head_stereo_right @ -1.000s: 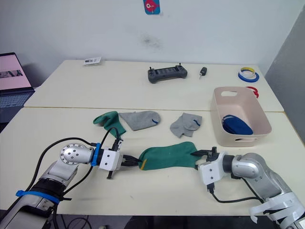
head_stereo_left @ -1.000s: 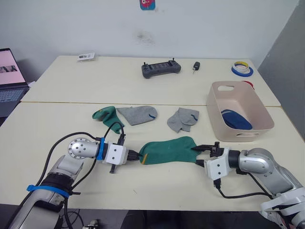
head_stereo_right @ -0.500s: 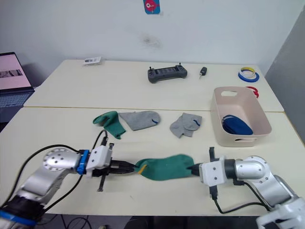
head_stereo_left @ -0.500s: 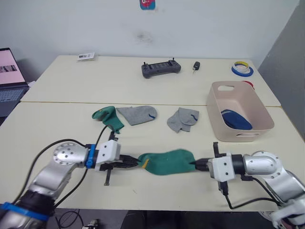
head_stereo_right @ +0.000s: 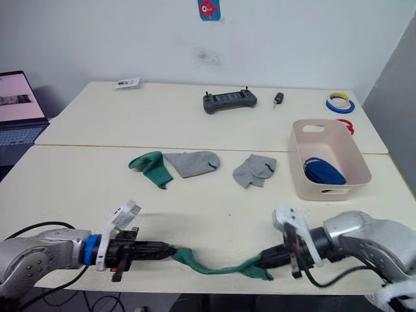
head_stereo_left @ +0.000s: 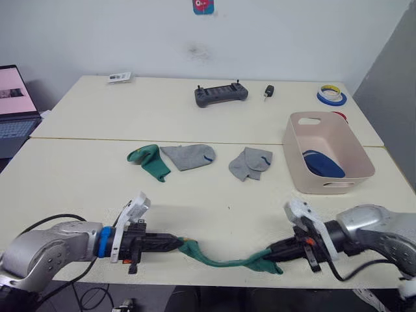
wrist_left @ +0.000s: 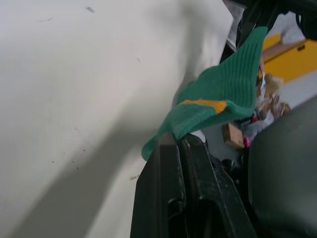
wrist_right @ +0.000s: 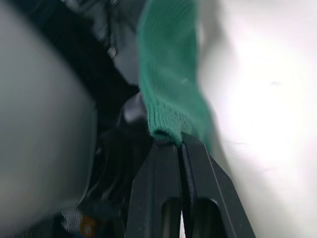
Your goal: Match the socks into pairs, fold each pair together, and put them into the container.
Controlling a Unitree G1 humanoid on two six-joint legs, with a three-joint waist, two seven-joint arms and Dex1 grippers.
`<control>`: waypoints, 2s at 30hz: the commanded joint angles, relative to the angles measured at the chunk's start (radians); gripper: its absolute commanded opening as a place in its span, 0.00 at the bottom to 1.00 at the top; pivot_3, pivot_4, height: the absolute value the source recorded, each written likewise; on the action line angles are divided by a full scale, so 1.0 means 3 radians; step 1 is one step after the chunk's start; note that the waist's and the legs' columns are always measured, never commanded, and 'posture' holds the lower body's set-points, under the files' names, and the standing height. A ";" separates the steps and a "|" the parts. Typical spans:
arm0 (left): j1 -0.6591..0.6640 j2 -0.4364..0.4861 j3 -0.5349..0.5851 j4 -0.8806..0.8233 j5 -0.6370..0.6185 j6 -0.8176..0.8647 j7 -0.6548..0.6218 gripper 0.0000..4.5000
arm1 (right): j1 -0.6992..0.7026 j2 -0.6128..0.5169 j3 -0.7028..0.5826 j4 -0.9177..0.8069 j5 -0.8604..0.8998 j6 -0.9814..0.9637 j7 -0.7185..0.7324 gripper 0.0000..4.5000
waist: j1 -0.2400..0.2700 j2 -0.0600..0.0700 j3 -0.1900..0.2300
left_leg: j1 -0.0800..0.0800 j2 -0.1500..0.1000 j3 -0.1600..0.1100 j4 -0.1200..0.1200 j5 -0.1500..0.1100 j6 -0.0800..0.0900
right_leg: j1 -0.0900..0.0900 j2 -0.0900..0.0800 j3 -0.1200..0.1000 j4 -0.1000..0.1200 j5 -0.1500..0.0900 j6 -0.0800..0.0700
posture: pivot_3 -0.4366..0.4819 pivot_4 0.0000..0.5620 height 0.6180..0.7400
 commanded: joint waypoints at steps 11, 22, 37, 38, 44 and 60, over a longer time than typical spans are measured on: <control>-0.0344 -0.0450 0.0157 0.0394 0.0142 0.0440 0.0599 0.00 | -0.0642 0.0539 0.0299 0.0730 -0.0536 0.0370 -0.0300 0.01 | -0.0001 0.0000 0.0000 | -0.0003 0.0001 0.0003 0.0000 0.0000 0.0000 | -0.0007 -0.0001 0.0003 0.0001 0.0000 0.0000 | 0.48 0.27 1.00; -0.0284 -0.0491 0.0289 0.0263 0.0156 0.0518 0.0675 0.00 | -0.0631 0.0492 0.0219 0.0812 -0.0824 0.0149 -0.0150 0.37 | -0.0001 0.0000 0.0000 | -0.0003 0.0001 0.0003 -0.0001 0.0000 -0.0001 | -0.0007 -0.0001 0.0003 0.0001 0.0000 0.0000 | 0.48 0.27 1.00; -0.0211 -0.0597 0.0452 0.0234 0.0209 0.0518 0.0821 0.00 | -0.0322 0.0236 -0.0120 0.0773 -0.1370 -0.1203 0.0296 0.99 | 0.0000 0.0000 0.0000 | -0.0003 0.0001 0.0005 -0.0002 0.0000 -0.0001 | -0.0007 -0.0002 0.0004 0.0000 0.0000 0.0000 | 0.48 0.27 1.00; -0.0198 -0.0603 0.0468 0.0226 0.0208 0.0520 0.0835 0.00 | -0.0305 0.0240 -0.0124 0.0755 -0.1396 -0.1243 0.0295 0.99 | 0.0000 0.0000 0.0000 | -0.0003 0.0001 0.0004 -0.0001 0.0000 -0.0001 | -0.0006 -0.0002 0.0004 0.0000 0.0000 0.0000 | 0.48 0.27 1.00; -0.0106 -0.0682 0.0600 0.0193 0.0190 0.0502 0.0954 0.00 | -0.0256 0.0311 -0.0148 0.0678 -0.1496 -0.1425 0.0262 0.99 | 0.0001 0.0000 0.0000 | -0.0003 0.0001 0.0004 -0.0001 0.0000 -0.0001 | -0.0006 -0.0003 0.0004 0.0000 0.0000 0.0000 | 0.48 0.27 1.00; 0.0120 -0.0671 0.0743 0.0055 0.0379 0.0098 0.0773 0.61 | -0.0206 0.0335 -0.0185 0.0565 -0.1531 -0.1485 0.0290 1.00 | 0.0002 0.0000 0.0000 | -0.0002 0.0001 0.0005 -0.0002 0.0001 -0.0002 | -0.0005 -0.0004 0.0004 0.0000 0.0000 0.0000 | 0.48 0.27 1.00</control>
